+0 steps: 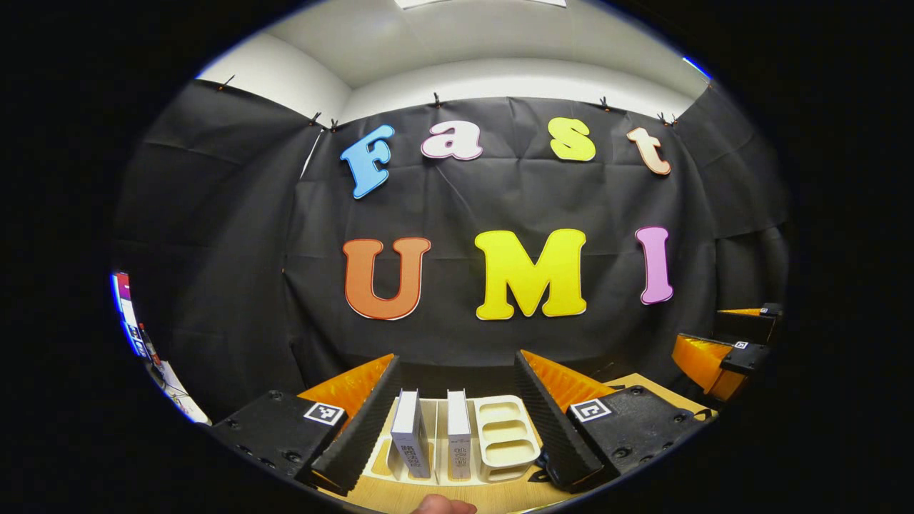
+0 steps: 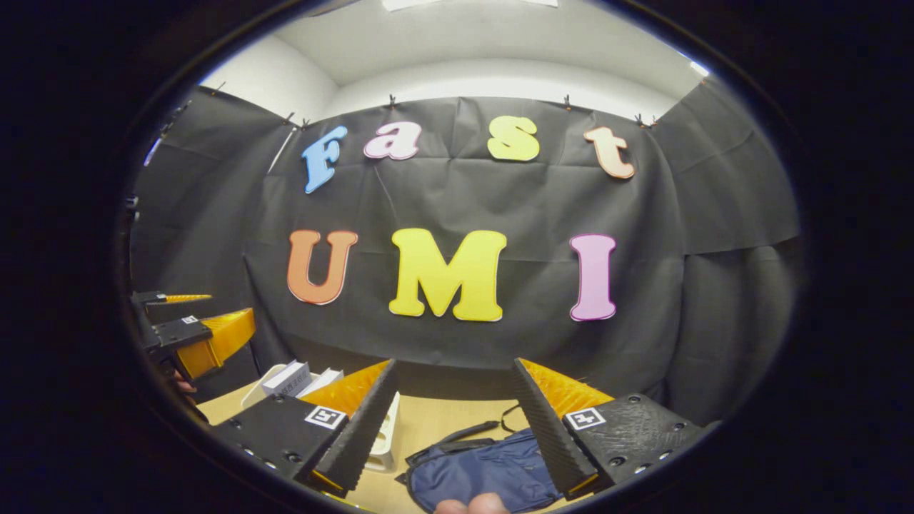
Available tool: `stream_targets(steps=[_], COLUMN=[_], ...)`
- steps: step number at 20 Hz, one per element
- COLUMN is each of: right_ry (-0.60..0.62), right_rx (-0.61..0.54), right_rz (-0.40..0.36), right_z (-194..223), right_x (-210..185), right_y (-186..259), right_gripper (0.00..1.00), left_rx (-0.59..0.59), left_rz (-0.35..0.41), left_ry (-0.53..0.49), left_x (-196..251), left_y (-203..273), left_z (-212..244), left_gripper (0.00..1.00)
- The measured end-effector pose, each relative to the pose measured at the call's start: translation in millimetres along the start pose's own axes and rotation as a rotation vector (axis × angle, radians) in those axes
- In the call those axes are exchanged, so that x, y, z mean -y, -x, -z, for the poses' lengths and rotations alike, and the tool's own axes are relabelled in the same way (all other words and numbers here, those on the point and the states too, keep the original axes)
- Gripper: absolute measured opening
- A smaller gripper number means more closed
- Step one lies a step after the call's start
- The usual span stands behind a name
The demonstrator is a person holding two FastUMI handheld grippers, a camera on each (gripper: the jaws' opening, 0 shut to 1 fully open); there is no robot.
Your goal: Open the schoolbag, grab two books from the bookshelf and put them into the schoolbag.
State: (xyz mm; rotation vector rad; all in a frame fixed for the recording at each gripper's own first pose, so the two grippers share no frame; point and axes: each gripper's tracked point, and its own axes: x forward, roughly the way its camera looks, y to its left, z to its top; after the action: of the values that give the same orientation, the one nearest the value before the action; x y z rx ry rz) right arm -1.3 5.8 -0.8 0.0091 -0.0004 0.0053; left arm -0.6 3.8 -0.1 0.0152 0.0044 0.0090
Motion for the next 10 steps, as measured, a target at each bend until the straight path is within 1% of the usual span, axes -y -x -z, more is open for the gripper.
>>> stream_targets(steps=[1,2,3,9,10], right_ry=[-0.003,-0.006,-0.008,0.002,0.004], right_rx=[-0.003,-0.006,-0.009,-0.011,-0.016], right_rz=[0.001,0.003,0.002,-0.029,-0.031], right_z=[2,2,3,3,4], right_x=[0,1,0,-13,-14], right_y=[-1,-2,-3,-7,-8], right_gripper=[0.97,0.95,0.98,0.98,0.95], left_rx=[0.001,0.002,0.002,0.022,0.024], left_rz=[0.001,0.001,0.001,-0.028,-0.035], left_ry=[-0.003,-0.003,-0.003,-0.012,-0.012], left_x=[0,-1,0,-11,-14], left_y=[-1,0,-1,1,1], left_z=[0,-1,-1,-6,-5], left_gripper=[0.99,0.98,0.98,0.98,0.98])
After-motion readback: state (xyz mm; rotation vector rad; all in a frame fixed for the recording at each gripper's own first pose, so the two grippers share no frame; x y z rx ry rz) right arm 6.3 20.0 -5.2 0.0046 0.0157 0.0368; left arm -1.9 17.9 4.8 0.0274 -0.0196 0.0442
